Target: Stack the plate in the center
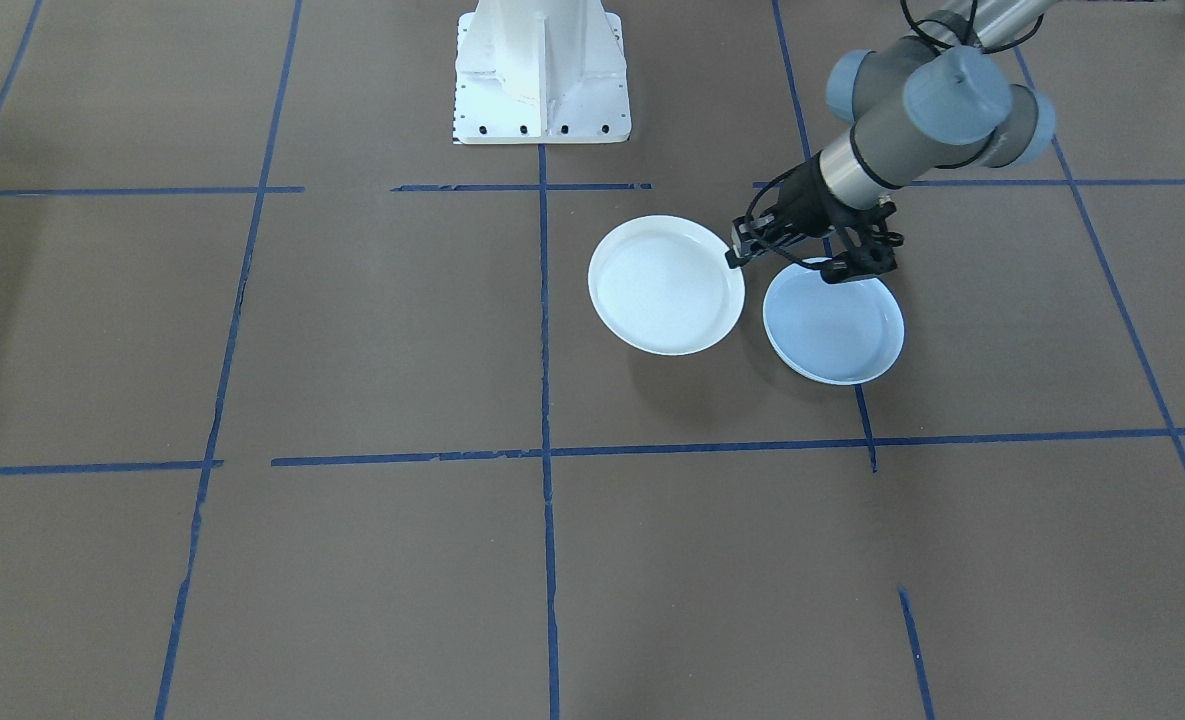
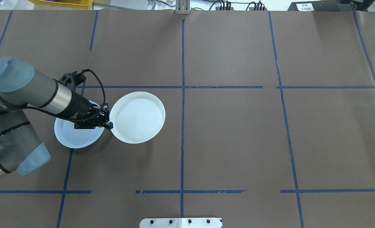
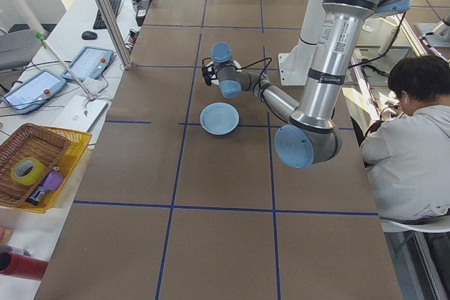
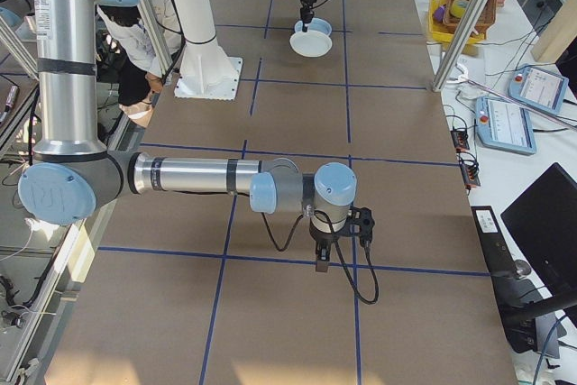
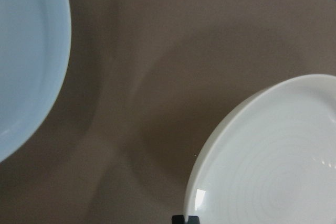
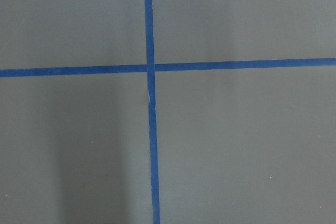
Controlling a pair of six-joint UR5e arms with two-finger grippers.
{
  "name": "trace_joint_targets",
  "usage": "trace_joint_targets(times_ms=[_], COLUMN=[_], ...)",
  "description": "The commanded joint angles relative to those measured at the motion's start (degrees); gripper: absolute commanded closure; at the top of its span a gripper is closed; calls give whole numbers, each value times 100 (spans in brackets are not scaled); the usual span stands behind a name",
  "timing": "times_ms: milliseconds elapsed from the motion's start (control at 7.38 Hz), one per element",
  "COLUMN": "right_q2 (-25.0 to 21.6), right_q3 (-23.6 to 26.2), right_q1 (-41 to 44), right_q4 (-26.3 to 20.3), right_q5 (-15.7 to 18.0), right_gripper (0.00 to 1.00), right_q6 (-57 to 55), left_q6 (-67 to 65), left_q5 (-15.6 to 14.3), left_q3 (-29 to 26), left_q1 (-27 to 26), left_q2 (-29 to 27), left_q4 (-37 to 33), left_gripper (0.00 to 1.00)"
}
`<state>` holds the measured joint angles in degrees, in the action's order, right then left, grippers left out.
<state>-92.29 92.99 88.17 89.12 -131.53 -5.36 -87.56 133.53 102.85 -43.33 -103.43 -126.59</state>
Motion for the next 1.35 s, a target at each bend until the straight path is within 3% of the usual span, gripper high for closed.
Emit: trace_joint_targets(times_ms=[0, 271, 948, 1083, 1219], right_q2=[0, 0, 0, 0, 0], right_q3=[0, 0, 0, 0, 0], right_q1=[-2, -2, -2, -2, -2], right_q4=[-9, 0, 0, 0, 0], right_q5=[-4, 5, -4, 5, -4], right_gripper=[0, 0, 0, 0, 0], right_q6=[0, 0, 9, 9, 0], left_q6=[1445, 2345, 2384, 2358, 2349], left_q5=[612, 640, 648, 640, 640], left_q3=[236, 96, -626, -669, -635], left_q1=[-780, -1081, -1038, -1038, -1046], left_q2=[830, 1376, 1238, 1238, 1238], left_q4=[-15, -15, -24, -59, -85], left_gripper=[100, 100, 100, 2, 0])
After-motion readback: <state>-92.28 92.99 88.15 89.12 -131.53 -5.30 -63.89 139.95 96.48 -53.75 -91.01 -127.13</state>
